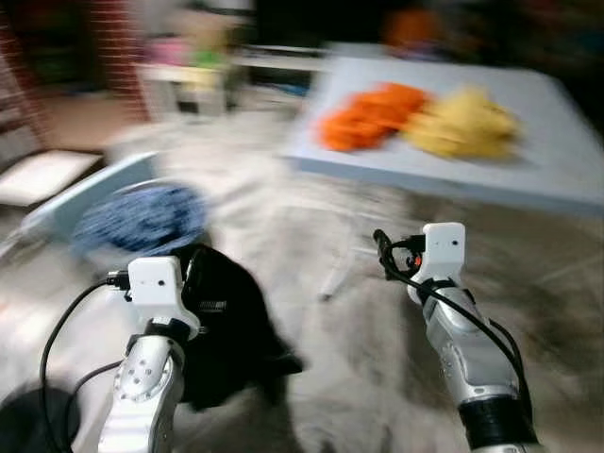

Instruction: Hang hanger

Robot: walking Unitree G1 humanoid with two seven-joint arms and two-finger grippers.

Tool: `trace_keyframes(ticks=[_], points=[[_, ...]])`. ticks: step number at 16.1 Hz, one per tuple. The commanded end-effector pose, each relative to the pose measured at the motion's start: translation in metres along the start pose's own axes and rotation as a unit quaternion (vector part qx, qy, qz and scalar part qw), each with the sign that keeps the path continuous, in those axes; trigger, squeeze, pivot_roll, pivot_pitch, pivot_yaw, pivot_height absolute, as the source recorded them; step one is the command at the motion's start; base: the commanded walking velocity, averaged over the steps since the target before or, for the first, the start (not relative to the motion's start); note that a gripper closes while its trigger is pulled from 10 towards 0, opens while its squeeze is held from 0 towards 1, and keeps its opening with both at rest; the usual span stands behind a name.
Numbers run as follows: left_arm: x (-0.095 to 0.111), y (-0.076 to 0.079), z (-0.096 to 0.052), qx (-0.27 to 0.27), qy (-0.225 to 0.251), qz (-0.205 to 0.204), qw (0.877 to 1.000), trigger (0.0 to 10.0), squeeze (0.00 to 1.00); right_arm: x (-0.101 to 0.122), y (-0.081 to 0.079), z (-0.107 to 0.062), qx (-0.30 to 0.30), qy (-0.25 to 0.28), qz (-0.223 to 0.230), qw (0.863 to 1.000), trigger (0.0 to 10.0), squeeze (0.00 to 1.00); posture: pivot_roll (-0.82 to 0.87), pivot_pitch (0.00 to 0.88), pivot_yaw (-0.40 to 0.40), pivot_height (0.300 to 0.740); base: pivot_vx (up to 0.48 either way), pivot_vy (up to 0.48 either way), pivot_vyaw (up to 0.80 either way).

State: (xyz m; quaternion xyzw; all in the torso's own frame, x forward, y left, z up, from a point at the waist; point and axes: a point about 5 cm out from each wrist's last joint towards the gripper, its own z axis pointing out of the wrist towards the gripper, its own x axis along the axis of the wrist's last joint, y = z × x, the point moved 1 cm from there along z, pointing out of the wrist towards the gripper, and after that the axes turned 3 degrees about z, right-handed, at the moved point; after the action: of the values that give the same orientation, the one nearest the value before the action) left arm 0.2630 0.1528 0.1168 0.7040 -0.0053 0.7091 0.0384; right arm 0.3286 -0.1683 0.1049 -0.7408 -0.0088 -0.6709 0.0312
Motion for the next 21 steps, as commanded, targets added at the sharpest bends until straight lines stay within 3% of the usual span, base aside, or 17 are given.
trace_keyframes(ticks=[1, 12, 17, 21], points=[[0.005, 0.0, 0.0, -0.005, 0.011, 0.003, 1.0, 10.0, 0.0, 0.002, -0.001, 0.002, -0.003, 0.003, 0.002, 1.0, 10.0, 0.0, -0.04, 0.0, 0.034, 0.74, 0.311, 0.307, -0.8], [0.0, 0.008, 0.003, -0.024, -0.003, -0.002, 1.0, 10.0, 0.0, 0.004, -0.003, 0.005, -0.003, 0.009, 0.003, 1.0, 10.0, 0.0, -0.04, 0.0, 0.041, 0.74, 0.297, 0.278, -0.8], [-0.007, 0.01, 0.006, -0.014, -0.027, -0.019, 0.999, 10.0, 0.0, 0.005, -0.003, 0.006, 0.001, 0.01, 0.0, 1.0, 10.0, 0.0, -0.04, 0.0, 0.022, 0.74, 0.0, 0.0, -0.08], [0.0, 0.013, 0.017, -0.032, -0.01, -0.013, 0.999, 10.0, 0.0, 0.01, -0.012, 0.015, 0.018, 0.012, -0.002, 1.0, 10.0, 0.0, -0.03, 0.0, -0.011, 0.74, 0.0, 0.0, -0.15]])
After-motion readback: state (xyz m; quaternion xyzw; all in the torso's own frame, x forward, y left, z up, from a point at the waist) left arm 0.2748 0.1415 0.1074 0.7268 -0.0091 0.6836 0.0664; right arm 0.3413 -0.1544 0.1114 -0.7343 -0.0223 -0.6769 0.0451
